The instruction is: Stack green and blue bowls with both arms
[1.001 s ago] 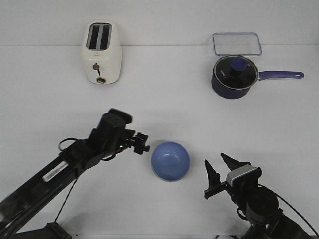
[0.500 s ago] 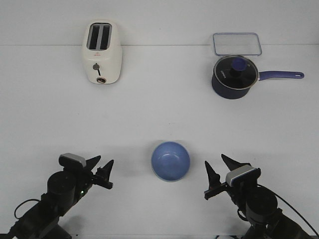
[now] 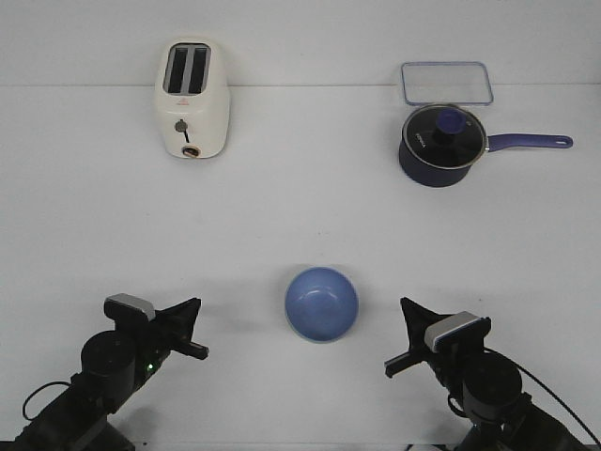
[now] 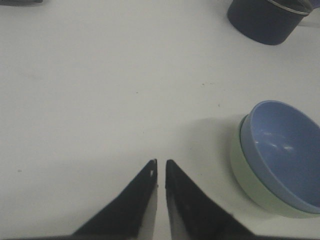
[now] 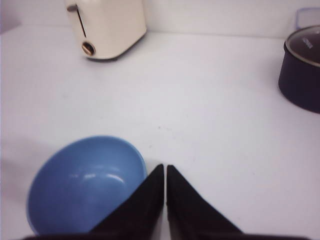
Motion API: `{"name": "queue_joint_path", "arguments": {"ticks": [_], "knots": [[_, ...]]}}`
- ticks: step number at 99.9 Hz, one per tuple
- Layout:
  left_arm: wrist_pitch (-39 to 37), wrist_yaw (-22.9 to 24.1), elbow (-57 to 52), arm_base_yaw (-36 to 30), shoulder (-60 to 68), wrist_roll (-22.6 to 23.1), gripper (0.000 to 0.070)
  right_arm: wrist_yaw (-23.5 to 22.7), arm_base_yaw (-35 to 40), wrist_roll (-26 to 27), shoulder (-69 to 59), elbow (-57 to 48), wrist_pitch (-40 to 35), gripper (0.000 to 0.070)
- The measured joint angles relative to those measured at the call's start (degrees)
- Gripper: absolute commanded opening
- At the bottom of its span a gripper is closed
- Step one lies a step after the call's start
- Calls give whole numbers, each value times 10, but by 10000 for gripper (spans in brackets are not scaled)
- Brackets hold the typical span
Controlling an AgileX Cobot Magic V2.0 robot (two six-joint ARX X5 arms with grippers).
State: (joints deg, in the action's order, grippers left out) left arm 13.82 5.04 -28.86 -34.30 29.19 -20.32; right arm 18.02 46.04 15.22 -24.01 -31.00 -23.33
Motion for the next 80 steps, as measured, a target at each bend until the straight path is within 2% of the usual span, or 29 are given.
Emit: {"name": "queue_joint_path", "arguments": {"ticks": [36, 48, 63, 80], "knots": [[1, 0, 0, 0, -10, 1, 15, 0, 0, 0, 0, 0, 3, 10], [12, 0, 0, 10, -26, 35, 15, 0, 0, 0, 0, 0, 3, 10], [-55, -22, 33, 97, -89, 96, 15, 0, 0, 0, 0, 0, 3, 10], [-170, -23, 164, 239, -177, 157, 15, 0, 0, 0, 0, 0, 3, 10]]}}
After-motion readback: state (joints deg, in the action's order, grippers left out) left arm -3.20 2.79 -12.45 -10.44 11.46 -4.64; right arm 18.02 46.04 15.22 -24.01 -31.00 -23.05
